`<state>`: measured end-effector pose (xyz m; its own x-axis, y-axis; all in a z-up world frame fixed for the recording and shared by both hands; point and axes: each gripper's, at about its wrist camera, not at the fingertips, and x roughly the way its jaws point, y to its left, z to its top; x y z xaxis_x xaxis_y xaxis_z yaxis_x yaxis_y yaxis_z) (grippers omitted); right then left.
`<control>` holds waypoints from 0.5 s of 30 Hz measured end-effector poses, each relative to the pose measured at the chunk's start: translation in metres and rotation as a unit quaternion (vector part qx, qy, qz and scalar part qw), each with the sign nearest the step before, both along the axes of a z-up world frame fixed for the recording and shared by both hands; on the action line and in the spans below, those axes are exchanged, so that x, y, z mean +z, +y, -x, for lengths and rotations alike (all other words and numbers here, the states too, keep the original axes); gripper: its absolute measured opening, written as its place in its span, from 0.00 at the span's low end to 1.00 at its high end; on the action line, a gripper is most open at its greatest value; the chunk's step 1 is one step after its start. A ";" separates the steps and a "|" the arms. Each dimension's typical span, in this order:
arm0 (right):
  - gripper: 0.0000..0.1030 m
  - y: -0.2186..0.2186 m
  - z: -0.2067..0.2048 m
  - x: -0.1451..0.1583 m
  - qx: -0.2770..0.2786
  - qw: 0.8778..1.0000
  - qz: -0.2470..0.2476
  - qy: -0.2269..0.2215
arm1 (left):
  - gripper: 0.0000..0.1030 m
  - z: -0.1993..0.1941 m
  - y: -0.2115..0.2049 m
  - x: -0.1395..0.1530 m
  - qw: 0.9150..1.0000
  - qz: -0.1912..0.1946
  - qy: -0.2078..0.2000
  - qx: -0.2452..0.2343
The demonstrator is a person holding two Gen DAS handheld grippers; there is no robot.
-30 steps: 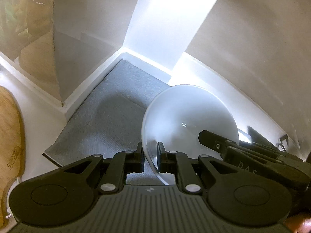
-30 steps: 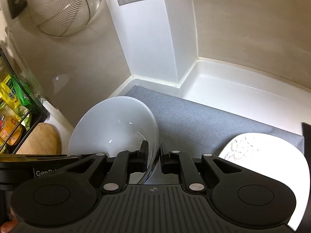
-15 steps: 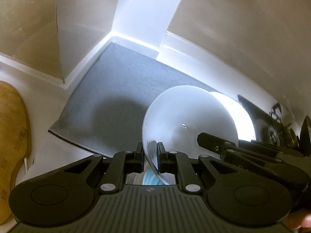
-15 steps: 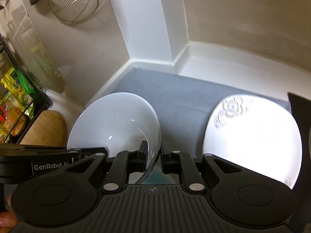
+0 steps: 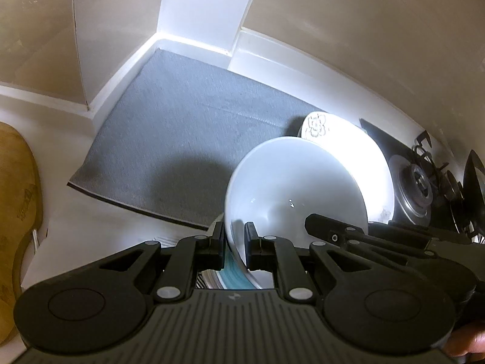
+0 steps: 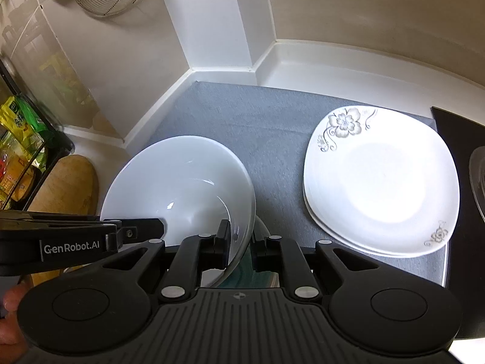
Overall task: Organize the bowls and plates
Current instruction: 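Carry the white bowl back and lower it onto the teal bowl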
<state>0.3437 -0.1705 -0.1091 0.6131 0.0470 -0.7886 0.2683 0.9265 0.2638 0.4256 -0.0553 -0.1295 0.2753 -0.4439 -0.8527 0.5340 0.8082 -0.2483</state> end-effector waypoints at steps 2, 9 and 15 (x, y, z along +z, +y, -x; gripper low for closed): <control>0.14 0.000 0.003 -0.001 0.000 1.000 0.000 0.002 | 0.13 0.002 0.000 -0.002 1.000 -0.003 0.003 -0.002; 0.14 0.002 0.010 -0.003 0.003 1.000 0.000 0.007 | 0.13 0.009 0.002 -0.007 1.000 -0.012 0.010 -0.005; 0.13 0.005 0.015 -0.007 0.002 1.000 -0.002 0.013 | 0.13 0.011 0.003 -0.007 1.000 -0.013 0.011 -0.008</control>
<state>0.3289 -0.1656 -0.1163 0.5920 0.0531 -0.8042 0.2718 0.9263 0.2612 0.4146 -0.0522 -0.1365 0.2499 -0.4265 -0.8693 0.5422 0.8054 -0.2393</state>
